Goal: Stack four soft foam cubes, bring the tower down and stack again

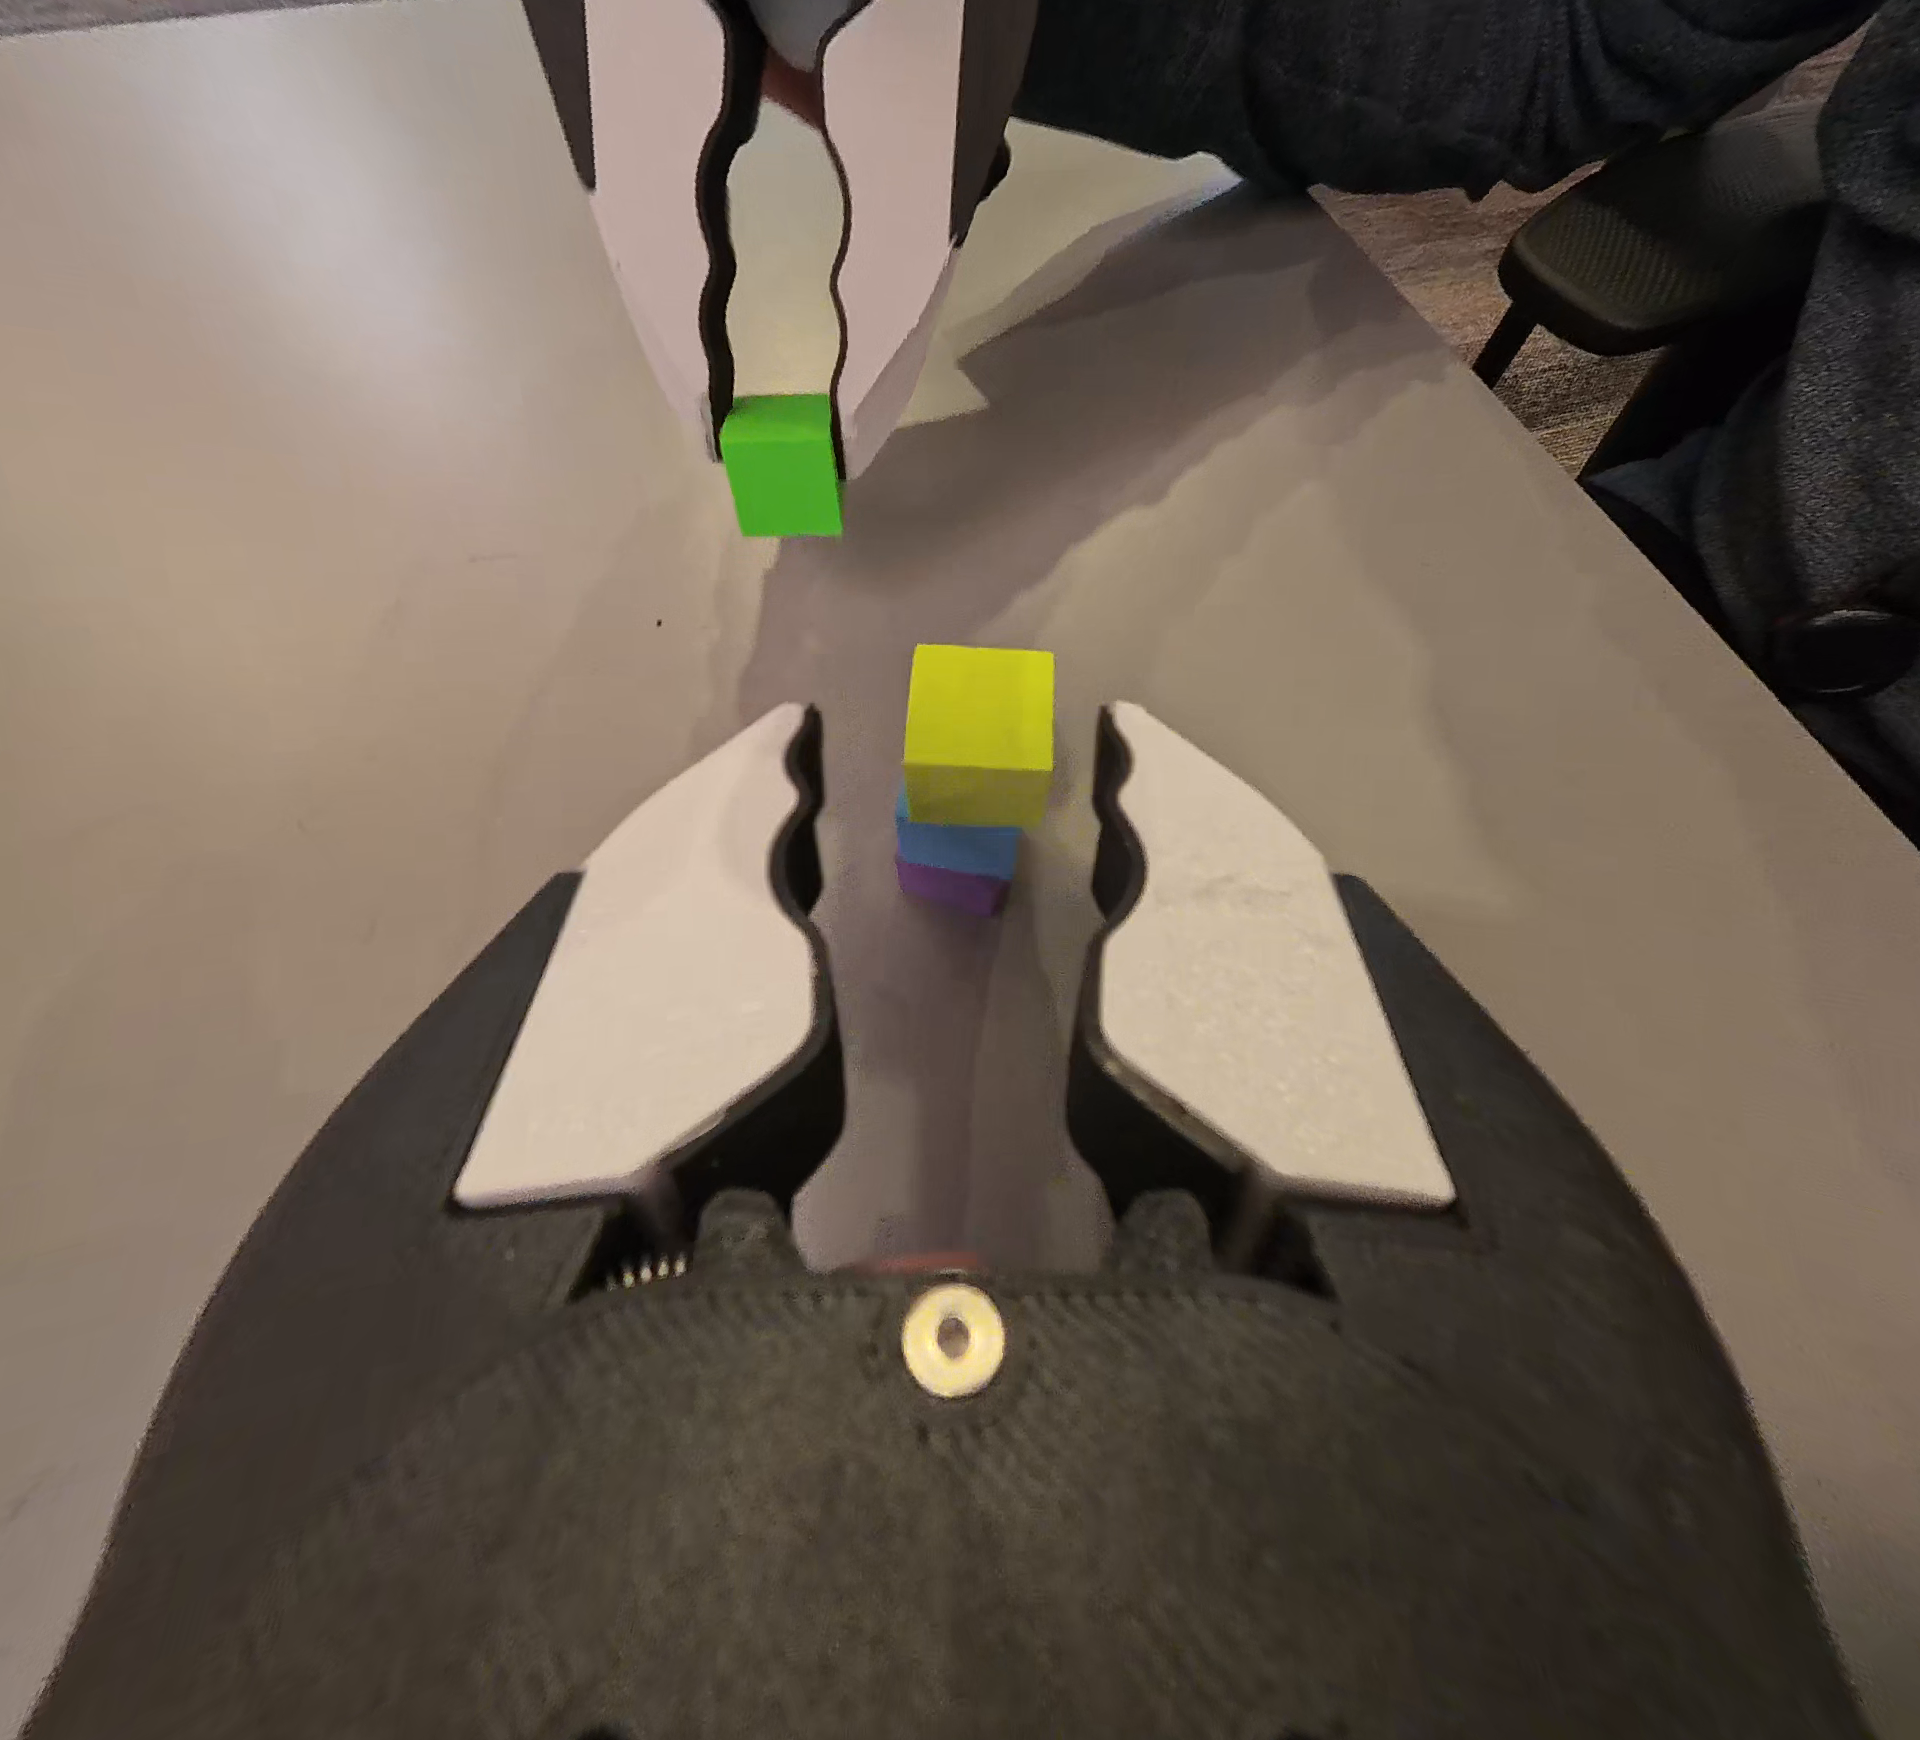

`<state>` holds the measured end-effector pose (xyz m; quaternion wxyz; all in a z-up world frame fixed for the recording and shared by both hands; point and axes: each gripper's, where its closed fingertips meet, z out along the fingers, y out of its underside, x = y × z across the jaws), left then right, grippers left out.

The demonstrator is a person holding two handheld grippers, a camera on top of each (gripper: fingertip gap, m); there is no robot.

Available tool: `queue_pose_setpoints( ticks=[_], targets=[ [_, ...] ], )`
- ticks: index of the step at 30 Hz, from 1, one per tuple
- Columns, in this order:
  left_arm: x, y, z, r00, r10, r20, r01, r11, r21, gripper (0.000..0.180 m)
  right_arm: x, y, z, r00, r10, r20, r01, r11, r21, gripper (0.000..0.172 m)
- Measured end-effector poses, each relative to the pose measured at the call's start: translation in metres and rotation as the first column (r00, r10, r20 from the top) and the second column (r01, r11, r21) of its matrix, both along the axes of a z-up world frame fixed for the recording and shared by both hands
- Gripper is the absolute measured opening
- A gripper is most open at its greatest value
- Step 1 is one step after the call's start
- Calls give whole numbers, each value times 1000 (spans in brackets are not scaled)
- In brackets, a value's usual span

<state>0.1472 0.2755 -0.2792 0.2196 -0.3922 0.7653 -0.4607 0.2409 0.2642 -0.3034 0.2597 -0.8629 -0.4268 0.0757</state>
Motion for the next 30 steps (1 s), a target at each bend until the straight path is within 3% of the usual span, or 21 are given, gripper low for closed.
queue_pose_setpoints(
  ticks=[6,13,17,30],
  targets=[
    [-13,13,8,997,71,0,-71,997,-7,60,-13,3,22,999,-47,-14,47,999,3,28],
    [-40,49,-14,936,349,37,-349,937,-19,46,-59,6,50,999,-42,16,42,999,-20,28],
    [-51,61,-21,904,425,38,-426,905,7,43,-78,8,54,997,-56,61,58,997,-42,28],
    [-52,66,-22,902,431,26,-431,902,-4,44,-96,12,41,985,-57,162,76,991,-113,28]
  ],
)
